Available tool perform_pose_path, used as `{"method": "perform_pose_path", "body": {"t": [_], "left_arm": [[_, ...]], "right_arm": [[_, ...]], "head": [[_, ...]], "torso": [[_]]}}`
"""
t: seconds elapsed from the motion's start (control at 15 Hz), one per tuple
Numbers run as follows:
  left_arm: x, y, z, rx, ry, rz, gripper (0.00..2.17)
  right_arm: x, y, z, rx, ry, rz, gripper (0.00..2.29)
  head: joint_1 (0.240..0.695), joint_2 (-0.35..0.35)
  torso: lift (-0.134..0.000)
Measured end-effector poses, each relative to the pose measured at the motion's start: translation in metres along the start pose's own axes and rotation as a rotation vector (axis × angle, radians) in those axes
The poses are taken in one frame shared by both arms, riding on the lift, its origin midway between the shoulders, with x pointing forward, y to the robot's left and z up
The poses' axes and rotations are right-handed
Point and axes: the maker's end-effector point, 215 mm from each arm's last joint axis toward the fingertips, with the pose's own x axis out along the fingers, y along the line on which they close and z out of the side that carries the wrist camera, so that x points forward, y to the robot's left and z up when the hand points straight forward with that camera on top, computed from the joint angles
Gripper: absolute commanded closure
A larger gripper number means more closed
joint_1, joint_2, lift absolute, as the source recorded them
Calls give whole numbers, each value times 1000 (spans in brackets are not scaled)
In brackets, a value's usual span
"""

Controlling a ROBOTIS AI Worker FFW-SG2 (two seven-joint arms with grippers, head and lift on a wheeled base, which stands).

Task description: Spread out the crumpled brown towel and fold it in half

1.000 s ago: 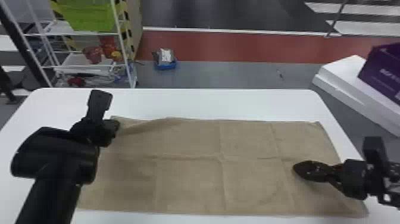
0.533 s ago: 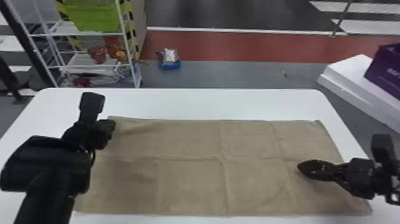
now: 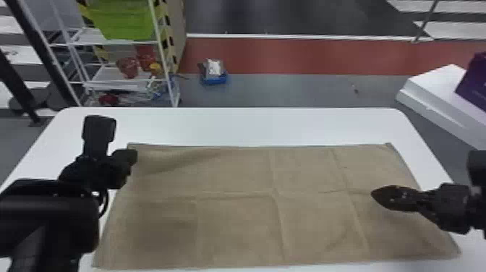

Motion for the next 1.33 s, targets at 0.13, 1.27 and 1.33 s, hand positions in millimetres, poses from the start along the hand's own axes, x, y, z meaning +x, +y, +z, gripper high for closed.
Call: {"method": "perform_pose_path", "body": {"t": [0.13,1.27,1.33], "left_arm": [[1,-1,4,-1,-6,-9,167],[51,-23,9,30,20,-132,269],[52,-22,7,31,29,-136,329]], "right_arm": [[-3,-3,4,2,-8,-9,1727],[-13,-13,12,-11,-35,-28,1727],[-13,-14,12,-12,-36,-28,1727]], "head": [[695,-13],[695,-43],[695,-42]], "torso": [[-124],[-124],[-124]]}}
